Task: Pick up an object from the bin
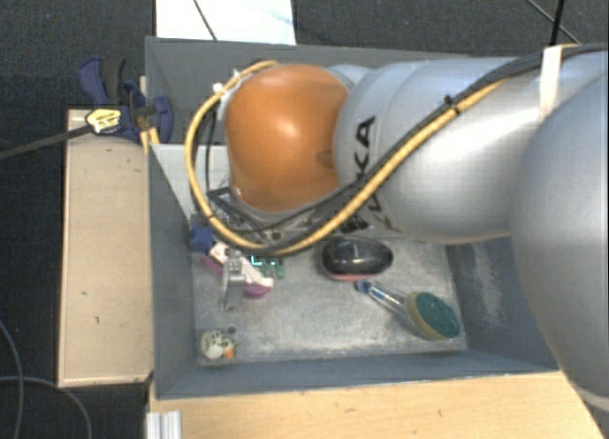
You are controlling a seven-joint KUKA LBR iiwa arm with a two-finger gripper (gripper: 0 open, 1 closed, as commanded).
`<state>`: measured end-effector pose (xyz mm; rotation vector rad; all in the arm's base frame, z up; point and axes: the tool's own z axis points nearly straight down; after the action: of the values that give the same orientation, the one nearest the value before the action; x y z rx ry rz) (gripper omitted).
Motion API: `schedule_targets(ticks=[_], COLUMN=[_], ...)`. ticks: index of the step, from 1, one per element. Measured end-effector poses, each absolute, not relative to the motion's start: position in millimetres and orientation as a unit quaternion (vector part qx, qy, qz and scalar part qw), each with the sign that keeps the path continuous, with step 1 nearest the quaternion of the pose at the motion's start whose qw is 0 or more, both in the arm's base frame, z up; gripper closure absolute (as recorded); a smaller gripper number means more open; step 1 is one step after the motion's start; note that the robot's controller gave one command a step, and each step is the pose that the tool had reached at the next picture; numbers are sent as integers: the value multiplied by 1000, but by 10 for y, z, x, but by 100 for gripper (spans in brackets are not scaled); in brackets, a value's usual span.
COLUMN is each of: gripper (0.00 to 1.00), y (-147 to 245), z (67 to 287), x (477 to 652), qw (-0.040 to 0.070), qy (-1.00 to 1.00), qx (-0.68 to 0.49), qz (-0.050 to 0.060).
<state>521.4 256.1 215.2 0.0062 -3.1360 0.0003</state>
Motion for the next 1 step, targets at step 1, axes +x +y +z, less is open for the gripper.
schedule_targets(ticks=[1], gripper=[0], y=[2362], z=[849], x=[4795], qw=[1], qy=[-992], qx=[126], qz=[0])
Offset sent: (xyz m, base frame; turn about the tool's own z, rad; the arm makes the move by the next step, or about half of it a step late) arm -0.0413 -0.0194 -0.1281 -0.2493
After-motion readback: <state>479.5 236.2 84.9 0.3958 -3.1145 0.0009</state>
